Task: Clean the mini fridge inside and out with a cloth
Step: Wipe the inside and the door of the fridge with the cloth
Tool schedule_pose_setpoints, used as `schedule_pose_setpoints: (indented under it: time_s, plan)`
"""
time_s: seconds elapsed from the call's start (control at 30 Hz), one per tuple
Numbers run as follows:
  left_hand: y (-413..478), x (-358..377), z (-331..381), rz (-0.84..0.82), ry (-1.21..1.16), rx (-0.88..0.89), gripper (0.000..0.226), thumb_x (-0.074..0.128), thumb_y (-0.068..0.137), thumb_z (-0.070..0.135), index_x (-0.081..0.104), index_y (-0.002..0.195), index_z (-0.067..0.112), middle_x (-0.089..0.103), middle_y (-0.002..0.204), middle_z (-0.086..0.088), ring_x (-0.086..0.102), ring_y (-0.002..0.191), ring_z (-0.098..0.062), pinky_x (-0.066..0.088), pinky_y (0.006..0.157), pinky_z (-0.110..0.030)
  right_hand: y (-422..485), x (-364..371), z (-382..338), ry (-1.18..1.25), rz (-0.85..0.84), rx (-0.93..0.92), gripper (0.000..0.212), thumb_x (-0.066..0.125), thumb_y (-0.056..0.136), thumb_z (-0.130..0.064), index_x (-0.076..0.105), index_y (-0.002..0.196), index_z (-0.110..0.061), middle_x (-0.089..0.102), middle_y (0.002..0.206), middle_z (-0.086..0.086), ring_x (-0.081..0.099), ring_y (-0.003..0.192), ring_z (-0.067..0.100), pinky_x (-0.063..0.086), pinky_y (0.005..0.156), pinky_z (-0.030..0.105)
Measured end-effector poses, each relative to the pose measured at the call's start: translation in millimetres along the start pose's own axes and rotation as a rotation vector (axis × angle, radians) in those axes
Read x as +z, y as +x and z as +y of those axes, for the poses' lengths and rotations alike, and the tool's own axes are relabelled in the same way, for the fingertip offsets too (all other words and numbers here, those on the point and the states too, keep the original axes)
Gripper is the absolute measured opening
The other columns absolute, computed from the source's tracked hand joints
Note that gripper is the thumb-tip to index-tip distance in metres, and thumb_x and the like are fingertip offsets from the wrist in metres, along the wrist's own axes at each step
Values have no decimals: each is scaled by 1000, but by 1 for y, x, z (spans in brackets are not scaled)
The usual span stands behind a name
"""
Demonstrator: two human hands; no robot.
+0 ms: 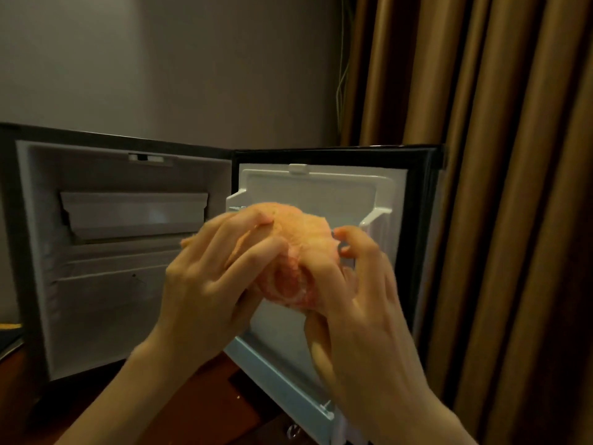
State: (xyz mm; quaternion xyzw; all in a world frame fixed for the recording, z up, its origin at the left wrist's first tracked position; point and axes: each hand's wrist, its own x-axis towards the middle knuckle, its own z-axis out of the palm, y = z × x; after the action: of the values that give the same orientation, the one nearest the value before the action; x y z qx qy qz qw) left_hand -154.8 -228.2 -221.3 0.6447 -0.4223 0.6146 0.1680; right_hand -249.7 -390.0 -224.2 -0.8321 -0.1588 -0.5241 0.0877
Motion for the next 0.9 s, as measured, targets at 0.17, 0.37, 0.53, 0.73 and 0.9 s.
schedule_pose_setpoints:
  time_s: [0.17,0.37,0.53,0.73,0.9]
  plan:
    - [51,5,23,44,38,47,38,62,91,39,49,121,18,57,128,-15,55,114,-31,52,77,-42,18,-35,23,-135,136,-26,66,73,68,-1,44,124,-19,42,132,18,42,115,31,38,79,23]
    - [91,25,40,19,84,76,36,64,91,36,49,120,21,57,128,-14,54,116,-31,52,72,-48,28,-49,64,-163,229,-50,55,74,74,-11,50,124,-10,48,131,19,46,115,35,44,78,31]
    - [74,48,49,-95,106,118,32,57,92,35,48,121,25,56,131,-13,50,122,-31,48,87,-48,3,-29,87,-39,117,-26,51,65,79,-11,52,128,-7,51,131,13,52,109,28,54,83,36]
    - [16,55,66,-101,94,172,23,55,94,29,54,117,24,61,127,-13,52,124,-33,45,93,-47,-51,5,83,28,138,2,41,48,79,-14,52,120,-14,56,126,11,55,105,27,48,88,25]
    - [-42,63,86,-152,85,206,19,51,98,27,62,113,25,64,124,-9,55,121,-32,47,89,-49,-109,36,84,44,157,18,35,49,77,-18,51,112,-21,54,120,6,54,98,25,43,88,29]
